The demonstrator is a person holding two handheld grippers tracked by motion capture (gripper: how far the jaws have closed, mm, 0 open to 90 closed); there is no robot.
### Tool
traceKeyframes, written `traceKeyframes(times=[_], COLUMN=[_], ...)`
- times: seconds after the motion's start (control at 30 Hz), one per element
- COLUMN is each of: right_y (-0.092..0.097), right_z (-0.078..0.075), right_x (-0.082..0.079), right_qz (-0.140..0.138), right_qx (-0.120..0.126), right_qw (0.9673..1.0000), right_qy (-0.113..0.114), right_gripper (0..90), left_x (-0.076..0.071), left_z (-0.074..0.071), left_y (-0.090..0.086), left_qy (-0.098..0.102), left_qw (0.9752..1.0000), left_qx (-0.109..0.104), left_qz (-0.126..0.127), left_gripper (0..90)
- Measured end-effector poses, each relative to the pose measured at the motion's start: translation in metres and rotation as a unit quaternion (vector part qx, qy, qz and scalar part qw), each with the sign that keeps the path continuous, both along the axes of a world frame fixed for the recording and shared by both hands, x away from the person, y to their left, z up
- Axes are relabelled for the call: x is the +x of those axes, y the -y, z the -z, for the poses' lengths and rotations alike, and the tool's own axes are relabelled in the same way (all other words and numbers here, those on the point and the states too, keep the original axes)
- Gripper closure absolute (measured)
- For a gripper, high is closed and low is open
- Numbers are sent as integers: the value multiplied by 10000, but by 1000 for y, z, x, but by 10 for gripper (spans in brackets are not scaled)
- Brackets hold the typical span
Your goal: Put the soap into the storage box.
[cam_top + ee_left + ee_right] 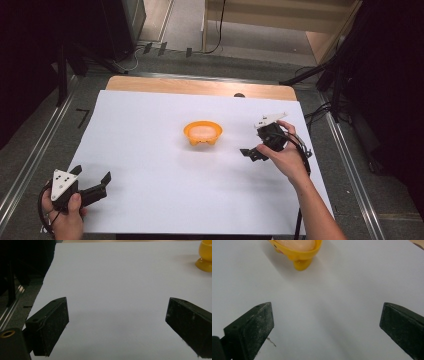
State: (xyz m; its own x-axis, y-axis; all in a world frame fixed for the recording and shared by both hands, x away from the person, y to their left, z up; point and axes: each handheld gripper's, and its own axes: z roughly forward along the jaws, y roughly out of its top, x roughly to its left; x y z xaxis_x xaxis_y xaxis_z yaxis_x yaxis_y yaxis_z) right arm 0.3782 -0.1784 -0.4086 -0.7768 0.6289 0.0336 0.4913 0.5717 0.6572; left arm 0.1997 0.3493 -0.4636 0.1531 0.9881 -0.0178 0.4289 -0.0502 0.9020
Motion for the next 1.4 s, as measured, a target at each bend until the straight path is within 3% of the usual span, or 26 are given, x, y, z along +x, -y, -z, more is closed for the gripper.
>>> traceKeyframes(times=[0.3,0.6,0.8,0.93,1.13,1.4], right_y=[29,54,70,85,104,125], right_z=[28,48,59,66,72,78], right_x=[-23,-48,-64,-75,-88,-105], right_qz=[267,426,621,916,1225,1555], right_qx=[204,522,610,756,954,1026], right_qw=[9994,9976,9959,9922,9872,9815], right_qy=[-43,142,240,370,367,449], right_gripper=[0,0,0,0,0,5], left_x=[0,0,0,0,0,0], left_z=[0,0,0,0,0,0], left_y=[0,1,1,1,1,1], left_qy=[-1,6,-4,-7,-1,9], left_qw=[10000,10000,10000,10000,10000,10000], left_qx=[19,23,55,72,48,49], left_qz=[-2,-13,-16,-26,-56,-60], left_gripper=[53,53,58,58,59,58])
